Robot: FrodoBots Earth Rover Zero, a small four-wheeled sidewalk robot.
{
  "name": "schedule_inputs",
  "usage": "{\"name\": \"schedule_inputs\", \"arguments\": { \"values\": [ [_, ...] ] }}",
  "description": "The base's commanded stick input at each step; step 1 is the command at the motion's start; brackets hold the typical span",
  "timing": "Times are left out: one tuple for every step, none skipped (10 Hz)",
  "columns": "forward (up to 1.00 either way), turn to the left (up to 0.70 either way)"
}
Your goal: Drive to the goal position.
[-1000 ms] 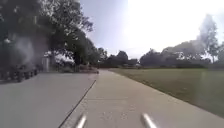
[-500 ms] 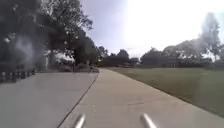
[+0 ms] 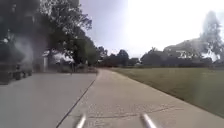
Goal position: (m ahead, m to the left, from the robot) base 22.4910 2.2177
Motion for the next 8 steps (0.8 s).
{"name": "schedule_inputs", "arguments": {
  "values": [
    [0.70, 0.00],
    [0.70, 0.00],
    [0.70, 0.00],
    [0.70, 0.00],
    [0.70, 0.00],
    [0.70, 0.00],
    [0.70, 0.00],
    [0.70, 0.00]
  ]
}}
